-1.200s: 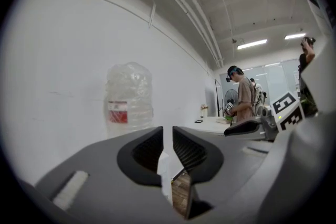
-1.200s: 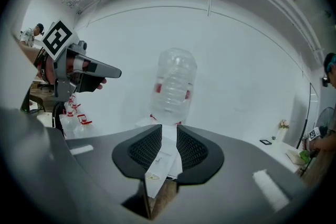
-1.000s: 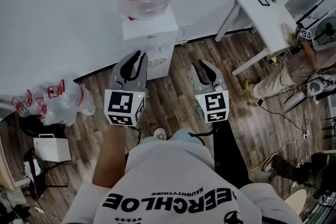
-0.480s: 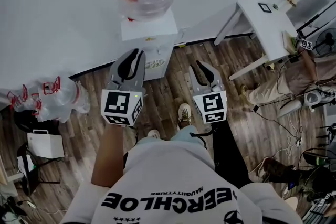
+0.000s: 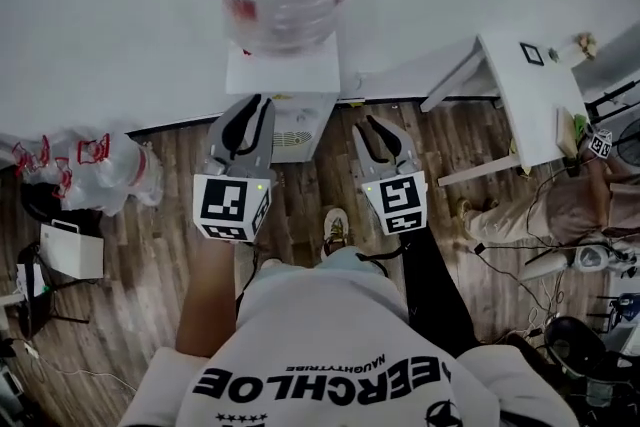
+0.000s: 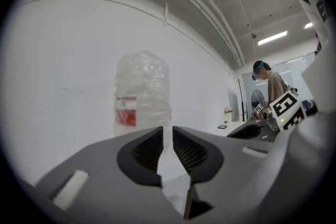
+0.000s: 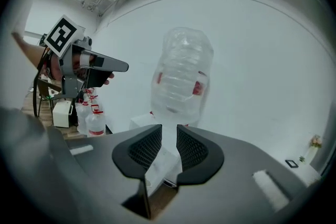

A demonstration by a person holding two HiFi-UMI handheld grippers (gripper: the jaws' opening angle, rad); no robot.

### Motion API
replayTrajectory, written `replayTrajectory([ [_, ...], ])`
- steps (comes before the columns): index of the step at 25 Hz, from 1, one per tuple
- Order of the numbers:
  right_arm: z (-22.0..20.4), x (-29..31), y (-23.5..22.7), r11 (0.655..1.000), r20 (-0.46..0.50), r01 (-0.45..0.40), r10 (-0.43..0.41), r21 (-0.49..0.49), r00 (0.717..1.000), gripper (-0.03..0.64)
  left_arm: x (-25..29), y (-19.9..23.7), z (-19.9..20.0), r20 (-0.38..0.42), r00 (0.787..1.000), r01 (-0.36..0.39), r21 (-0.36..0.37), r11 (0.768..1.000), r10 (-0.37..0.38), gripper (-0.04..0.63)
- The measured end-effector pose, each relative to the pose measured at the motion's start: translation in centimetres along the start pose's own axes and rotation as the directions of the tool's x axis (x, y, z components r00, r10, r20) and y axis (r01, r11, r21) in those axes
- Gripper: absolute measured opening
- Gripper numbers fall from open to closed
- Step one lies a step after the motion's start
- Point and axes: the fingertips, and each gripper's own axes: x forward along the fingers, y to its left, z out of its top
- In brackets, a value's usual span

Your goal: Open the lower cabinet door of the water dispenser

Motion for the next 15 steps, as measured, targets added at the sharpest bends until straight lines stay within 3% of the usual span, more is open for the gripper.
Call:
replayTrajectory([
  [15,-3.1,6.1,-12.0,0.992,0.019,-0.129,0.129,0.014,0.991,0.069,12.7,-4.6,-1.2,-0.049,0.996,-0.072,0.007,0.997,0.072,0.057],
])
